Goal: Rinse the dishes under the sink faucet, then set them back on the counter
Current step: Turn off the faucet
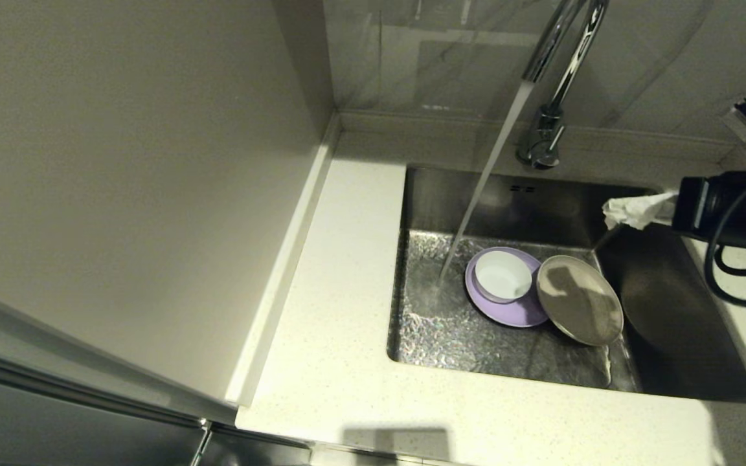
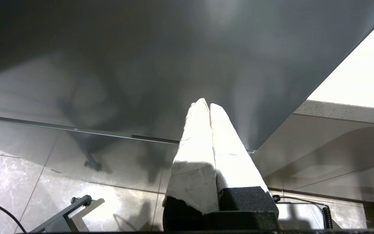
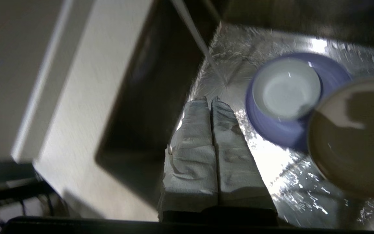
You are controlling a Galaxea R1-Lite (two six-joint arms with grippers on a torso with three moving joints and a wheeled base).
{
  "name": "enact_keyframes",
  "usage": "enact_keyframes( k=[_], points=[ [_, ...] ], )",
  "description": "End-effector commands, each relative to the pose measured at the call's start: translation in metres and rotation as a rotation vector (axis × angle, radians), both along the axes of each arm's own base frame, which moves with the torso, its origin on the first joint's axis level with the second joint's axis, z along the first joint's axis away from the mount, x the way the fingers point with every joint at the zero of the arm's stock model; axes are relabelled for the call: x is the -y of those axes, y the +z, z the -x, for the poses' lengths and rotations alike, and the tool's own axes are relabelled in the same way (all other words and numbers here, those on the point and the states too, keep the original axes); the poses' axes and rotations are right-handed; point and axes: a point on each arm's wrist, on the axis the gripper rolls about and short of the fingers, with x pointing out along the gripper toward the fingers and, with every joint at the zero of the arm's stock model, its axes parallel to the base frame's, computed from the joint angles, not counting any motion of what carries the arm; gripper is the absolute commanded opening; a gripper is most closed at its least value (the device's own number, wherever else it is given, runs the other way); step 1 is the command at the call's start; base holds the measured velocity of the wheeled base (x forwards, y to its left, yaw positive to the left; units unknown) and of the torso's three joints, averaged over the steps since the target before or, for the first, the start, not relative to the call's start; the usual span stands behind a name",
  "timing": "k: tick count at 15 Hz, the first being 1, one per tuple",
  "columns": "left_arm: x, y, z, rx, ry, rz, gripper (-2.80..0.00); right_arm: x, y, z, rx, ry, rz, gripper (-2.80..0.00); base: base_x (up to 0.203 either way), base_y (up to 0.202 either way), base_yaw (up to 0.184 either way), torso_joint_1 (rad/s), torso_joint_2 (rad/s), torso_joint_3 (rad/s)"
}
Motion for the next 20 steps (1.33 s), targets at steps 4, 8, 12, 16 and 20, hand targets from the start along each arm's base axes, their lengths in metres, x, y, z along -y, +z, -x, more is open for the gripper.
enact_keyframes(
  k=[4,8,12,16,20],
  points=[
    [0.0,0.0,0.0,0.004,0.0,0.001,-2.8,-0.003,-0.014,-0.056,-0.08,-0.009,-0.065,-2.8,0.0,0.0,0.0,0.0,0.0,0.0],
    [0.0,0.0,0.0,0.003,0.0,0.001,-2.8,-0.005,-0.018,-0.087,-0.061,-0.004,-0.064,-2.8,0.0,0.0,0.0,0.0,0.0,0.0],
    [0.0,0.0,0.0,0.003,0.0,0.001,-2.8,-0.005,-0.005,-0.125,0.022,-0.002,-0.066,-2.8,0.0,0.0,0.0,0.0,0.0,0.0],
    [0.0,0.0,0.0,0.003,-0.001,0.001,-2.8,-0.005,-0.001,-0.152,0.059,-0.009,-0.095,-2.8,0.0,0.0,0.0,0.0,0.0,0.0],
    [0.0,0.0,0.0,0.005,0.0,0.001,-2.8,-0.005,0.006,-0.165,0.103,-0.012,-0.108,-2.8,0.0,0.0,0.0,0.0,0.0,0.0]
  ],
)
